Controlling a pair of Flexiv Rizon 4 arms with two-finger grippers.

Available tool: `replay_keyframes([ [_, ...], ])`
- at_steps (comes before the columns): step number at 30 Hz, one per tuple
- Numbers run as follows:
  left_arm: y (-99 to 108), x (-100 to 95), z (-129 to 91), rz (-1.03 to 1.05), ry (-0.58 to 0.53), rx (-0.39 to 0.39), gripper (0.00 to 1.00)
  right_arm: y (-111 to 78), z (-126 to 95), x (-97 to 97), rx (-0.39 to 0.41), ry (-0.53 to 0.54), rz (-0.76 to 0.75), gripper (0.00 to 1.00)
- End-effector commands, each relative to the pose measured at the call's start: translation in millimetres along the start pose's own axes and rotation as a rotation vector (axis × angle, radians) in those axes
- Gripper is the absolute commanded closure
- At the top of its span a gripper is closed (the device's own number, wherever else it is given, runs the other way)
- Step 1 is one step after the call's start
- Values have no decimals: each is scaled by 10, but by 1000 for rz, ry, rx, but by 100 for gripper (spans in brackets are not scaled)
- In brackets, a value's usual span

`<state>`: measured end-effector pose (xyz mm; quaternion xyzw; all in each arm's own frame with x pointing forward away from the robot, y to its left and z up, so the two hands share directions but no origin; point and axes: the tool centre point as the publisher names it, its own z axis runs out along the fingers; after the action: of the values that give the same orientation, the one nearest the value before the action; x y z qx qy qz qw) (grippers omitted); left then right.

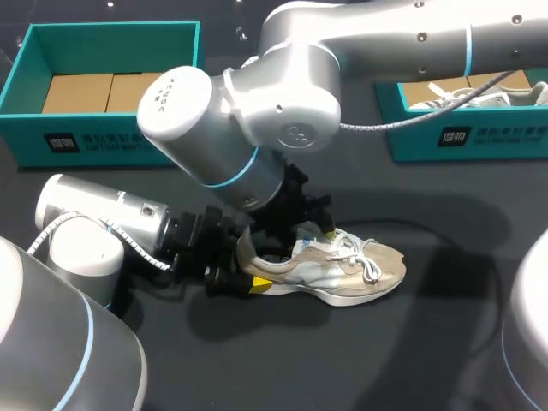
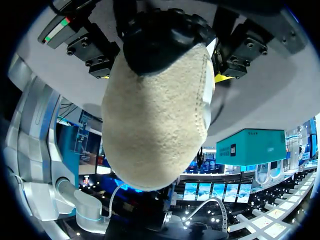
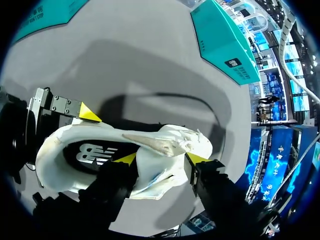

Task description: Take the shoe out of the shoebox, open the shoe tongue, remove and reinsert the insole, then place the shoe into the shoebox

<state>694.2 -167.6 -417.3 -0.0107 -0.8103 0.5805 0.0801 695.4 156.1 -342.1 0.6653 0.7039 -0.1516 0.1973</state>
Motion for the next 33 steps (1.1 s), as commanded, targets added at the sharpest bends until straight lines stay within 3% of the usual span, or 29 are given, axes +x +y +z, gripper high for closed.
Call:
replay_keyframes([
  [1,8,9,22,0,-1,0,100,-37,-47,-55,3,2,533,46],
  [8,8,9,22,0,-1,0,100,-49,-141,-137,42,-5,520,45],
  [21,8,9,22,0,-1,0,100,-162,-174,-157,116,31,496,56],
  [22,8,9,22,0,-1,0,100,-170,-176,-157,123,35,494,59],
  [26,8,9,22,0,-1,0,100,-191,-185,-187,147,45,478,84],
  [27,8,9,22,0,-1,0,100,-192,-189,-201,151,47,471,100],
  [33,8,9,22,0,-1,0,100,-200,-216,-324,158,79,405,100],
])
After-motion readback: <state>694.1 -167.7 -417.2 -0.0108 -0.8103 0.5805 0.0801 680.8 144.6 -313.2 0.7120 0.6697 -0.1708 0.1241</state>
